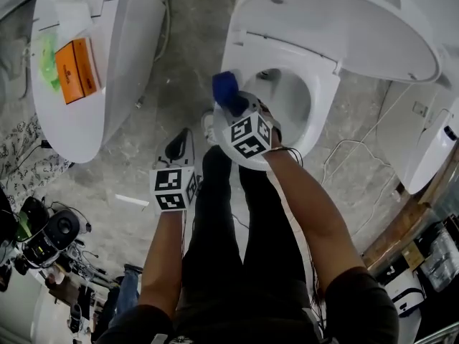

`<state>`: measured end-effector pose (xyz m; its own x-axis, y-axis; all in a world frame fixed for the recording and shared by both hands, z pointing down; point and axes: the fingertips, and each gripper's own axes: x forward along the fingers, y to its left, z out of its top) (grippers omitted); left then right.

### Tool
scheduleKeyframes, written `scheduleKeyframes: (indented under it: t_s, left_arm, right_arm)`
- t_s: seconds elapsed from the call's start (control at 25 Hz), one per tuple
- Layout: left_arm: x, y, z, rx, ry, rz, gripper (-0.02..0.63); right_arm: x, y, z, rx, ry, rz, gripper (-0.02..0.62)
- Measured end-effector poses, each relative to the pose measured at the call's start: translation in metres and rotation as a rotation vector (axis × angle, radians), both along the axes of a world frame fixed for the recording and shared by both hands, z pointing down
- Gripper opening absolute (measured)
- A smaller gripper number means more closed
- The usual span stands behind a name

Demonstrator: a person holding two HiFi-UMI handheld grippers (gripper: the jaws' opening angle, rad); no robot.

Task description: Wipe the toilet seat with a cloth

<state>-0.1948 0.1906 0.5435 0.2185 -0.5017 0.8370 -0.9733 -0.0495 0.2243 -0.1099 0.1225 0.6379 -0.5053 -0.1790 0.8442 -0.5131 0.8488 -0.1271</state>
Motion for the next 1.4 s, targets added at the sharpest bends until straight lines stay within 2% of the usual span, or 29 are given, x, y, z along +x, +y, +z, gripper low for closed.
scheduleKeyframes:
  t_s: [0.24,0.56,0.64,0.84,1.04,1.2,1.4]
  left_arm:
    - [0.001,-0.005,-0.004,0.009,0.004,0.0,0.009]
    - [0.001,-0.017,-0.01,0.035,-0.003,0.018,0.009]
    - [0.004,-0.02,-0.012,0.045,-0.002,0.025,0.009]
    - [0.014,-0.03,-0.023,0.072,0.013,0.062,0.009]
    - [0.03,-0.05,-0.054,0.137,0.031,0.121,0.009]
    - [0.048,-0.066,-0.094,0.188,0.065,0.143,0.009]
    - [0.074,-0.075,-0.156,0.275,0.083,0.217,0.009]
  right_arm:
    - [0.014,-0.052,-0.003,0.03,0.019,0.1,0.087]
    - [0.025,-0.073,-0.006,0.044,0.046,0.187,0.087]
    - [0.025,-0.072,-0.017,0.071,0.021,0.194,0.087]
    - [0.046,-0.068,-0.077,0.166,-0.092,0.293,0.087]
    - [0.085,-0.052,-0.145,0.255,-0.128,0.422,0.087]
    - [0.112,-0.032,-0.196,0.291,-0.148,0.522,0.087]
    - [0.143,-0.009,-0.269,0.362,-0.182,0.633,0.087]
